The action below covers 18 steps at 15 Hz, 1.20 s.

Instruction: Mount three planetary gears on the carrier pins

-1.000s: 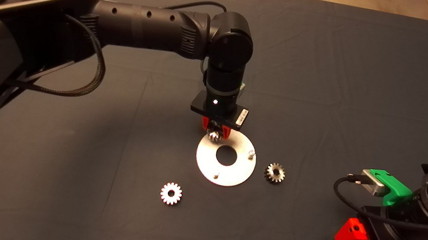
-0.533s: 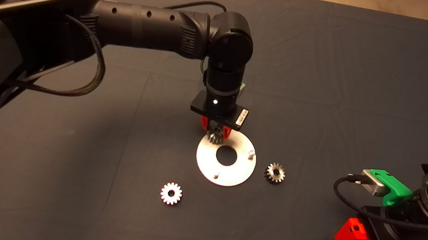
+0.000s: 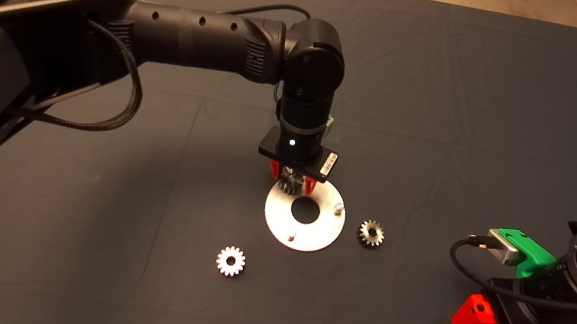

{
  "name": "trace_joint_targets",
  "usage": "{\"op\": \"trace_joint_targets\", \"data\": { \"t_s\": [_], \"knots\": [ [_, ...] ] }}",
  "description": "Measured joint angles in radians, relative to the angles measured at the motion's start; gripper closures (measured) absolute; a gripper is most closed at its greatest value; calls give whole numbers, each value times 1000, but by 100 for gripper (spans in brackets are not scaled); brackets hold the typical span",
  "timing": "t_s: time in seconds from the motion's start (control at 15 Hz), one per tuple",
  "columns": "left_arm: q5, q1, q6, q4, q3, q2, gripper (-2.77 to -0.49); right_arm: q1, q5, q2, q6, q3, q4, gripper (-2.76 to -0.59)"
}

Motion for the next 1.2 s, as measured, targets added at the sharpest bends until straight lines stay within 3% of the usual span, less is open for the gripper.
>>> {"op": "trace_joint_targets", "data": {
  "t_s": [0.27, 0.47, 0.53, 0.6, 0.8, 1.2],
  "knots": [
    [0, -3, -7, 0, 0, 0, -161, 0, 0, 0, 0, 0, 0, -276],
    [3, -3, -32, 0, -1, 0, -163, 0, 0, 0, 0, 0, 0, -276],
    [3, -3, -46, 0, -2, 0, -173, 0, 0, 0, 0, 0, 0, -276],
    [6, -3, -74, 1, -3, 0, -175, 0, 0, 0, 0, 0, 0, -276],
    [45, -3, -140, 1, -14, -5, -189, 0, 0, 0, 0, 0, 0, -276],
    [48, -5, -153, 2, -20, -47, -204, 0, 0, -1, 0, 0, 0, -276]
  ]
}}
